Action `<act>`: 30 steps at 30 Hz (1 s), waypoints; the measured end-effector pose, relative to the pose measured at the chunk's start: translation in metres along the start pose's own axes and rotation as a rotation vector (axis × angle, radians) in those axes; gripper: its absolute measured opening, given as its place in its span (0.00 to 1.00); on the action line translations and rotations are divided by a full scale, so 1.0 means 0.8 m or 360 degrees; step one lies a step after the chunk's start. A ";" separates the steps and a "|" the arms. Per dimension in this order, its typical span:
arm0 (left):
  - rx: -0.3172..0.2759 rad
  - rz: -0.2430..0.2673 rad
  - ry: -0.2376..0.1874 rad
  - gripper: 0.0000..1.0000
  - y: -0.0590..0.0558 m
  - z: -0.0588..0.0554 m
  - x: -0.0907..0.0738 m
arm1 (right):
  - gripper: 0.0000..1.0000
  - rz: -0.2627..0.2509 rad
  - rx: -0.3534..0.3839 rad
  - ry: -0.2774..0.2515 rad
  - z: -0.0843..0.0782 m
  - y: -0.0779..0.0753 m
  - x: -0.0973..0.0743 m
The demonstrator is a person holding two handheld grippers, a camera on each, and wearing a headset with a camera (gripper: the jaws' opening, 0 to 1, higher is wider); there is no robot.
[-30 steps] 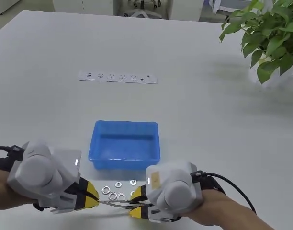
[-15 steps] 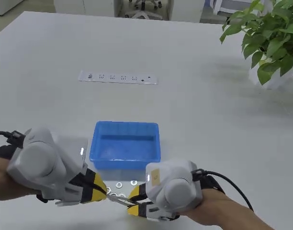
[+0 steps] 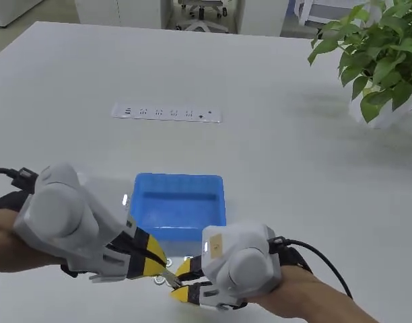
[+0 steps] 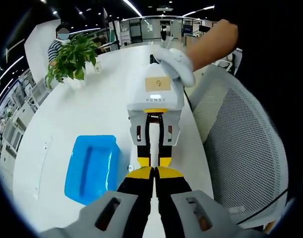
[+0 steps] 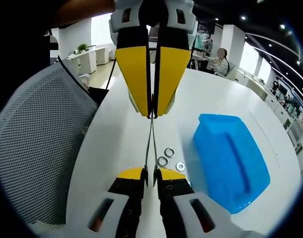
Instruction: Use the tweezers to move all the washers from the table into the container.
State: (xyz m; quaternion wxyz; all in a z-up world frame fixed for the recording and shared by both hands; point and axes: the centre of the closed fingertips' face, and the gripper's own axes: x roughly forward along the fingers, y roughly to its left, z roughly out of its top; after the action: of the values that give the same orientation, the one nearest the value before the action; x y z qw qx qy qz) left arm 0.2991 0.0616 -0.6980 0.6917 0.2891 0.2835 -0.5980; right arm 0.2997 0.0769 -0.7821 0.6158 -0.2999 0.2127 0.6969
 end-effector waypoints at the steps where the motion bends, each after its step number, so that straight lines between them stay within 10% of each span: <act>1: 0.0003 -0.0002 -0.0004 0.05 -0.001 0.002 0.001 | 0.12 0.0000 0.0001 -0.0002 0.000 0.001 0.000; 30: -0.0058 -0.0051 -0.0220 0.06 -0.003 0.022 0.027 | 0.13 -0.0032 0.0044 -0.0015 -0.002 0.002 -0.007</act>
State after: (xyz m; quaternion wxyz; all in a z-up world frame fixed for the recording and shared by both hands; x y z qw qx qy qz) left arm 0.3006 0.0338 -0.7022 0.7051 0.2300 0.2504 -0.6222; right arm 0.2984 0.0713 -0.7799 0.6277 -0.2902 0.2163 0.6892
